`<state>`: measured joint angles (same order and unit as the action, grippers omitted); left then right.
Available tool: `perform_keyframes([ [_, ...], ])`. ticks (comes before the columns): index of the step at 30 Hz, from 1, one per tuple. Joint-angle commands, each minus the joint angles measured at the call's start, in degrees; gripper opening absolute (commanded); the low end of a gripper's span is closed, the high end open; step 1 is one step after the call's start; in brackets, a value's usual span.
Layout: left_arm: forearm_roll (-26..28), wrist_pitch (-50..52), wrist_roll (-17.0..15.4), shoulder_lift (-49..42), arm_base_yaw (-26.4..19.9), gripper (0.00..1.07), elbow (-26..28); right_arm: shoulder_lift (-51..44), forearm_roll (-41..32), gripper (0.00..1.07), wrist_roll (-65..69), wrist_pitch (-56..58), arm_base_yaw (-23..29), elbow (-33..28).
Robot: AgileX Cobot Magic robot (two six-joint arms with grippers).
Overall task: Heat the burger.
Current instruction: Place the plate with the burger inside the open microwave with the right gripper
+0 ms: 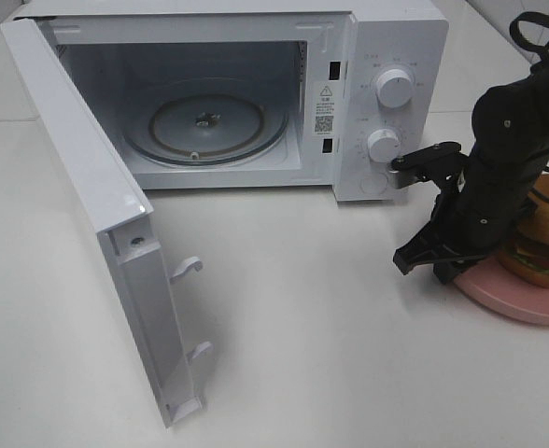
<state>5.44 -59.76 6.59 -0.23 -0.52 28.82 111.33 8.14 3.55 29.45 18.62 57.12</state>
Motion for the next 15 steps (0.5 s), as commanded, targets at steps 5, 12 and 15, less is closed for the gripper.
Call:
perform_keyframes([
  [5, 0.17, 0.57, 0.00, -1.03, 0.29, 0.00, -0.17, -0.69, 1.15, 0.00, -0.57, 0.23, 0.00, -0.46],
  [12, 0.17, 0.57, 0.00, -1.03, 0.29, 0.00, -0.17, -2.58, 2.75, 0.00, -0.40, 1.55, 0.00, -0.52],
  [15, 0.17, 0.57, 0.00, -1.03, 0.29, 0.00, -0.17, -4.35, 3.09, 0.00, -0.46, 1.03, 0.00, -1.09],
])
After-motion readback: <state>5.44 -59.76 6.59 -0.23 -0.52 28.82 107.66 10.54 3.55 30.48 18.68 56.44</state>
